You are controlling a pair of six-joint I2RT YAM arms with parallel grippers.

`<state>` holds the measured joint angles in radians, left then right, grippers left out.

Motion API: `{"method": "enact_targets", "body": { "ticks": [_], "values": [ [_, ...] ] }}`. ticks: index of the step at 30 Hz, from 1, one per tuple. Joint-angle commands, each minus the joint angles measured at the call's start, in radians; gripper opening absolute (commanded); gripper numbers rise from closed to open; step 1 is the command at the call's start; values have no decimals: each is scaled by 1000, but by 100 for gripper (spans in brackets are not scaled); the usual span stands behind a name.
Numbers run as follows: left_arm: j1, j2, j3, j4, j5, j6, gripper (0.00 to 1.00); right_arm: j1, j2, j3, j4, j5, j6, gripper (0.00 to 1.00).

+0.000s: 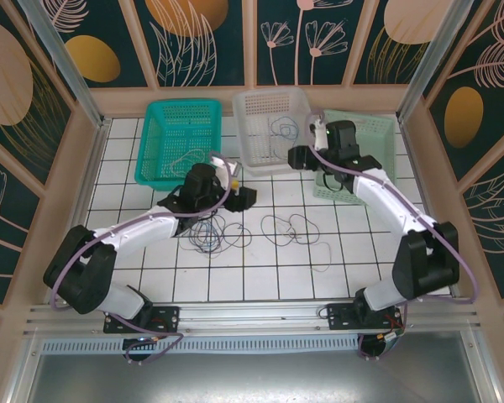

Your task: Untangle the cables

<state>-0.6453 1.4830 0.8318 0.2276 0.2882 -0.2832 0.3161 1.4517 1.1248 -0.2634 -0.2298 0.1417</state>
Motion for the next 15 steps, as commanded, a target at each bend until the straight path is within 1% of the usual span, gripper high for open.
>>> {"method": "enact_targets", "body": {
  "ticks": [1, 4, 8, 10, 15],
  "values": [
    [-56, 51, 50, -99, 102, 168, 74, -39, -95, -117, 50, -52, 80, 73],
    [-81, 75, 38, -85, 172, 229, 71, -74, -166, -206, 90, -85, 103, 73],
    [-118, 93, 26, -116, 177, 356, 71, -119, -221, -247, 80, -92, 103, 73],
    [-140, 108, 27, -130, 153, 410, 72, -136, -238, -259, 77, -96, 100, 73],
    [-180, 154, 48, -98, 60, 463, 72, -155, -261, -284, 80, -103, 103, 73]
  ]
}}
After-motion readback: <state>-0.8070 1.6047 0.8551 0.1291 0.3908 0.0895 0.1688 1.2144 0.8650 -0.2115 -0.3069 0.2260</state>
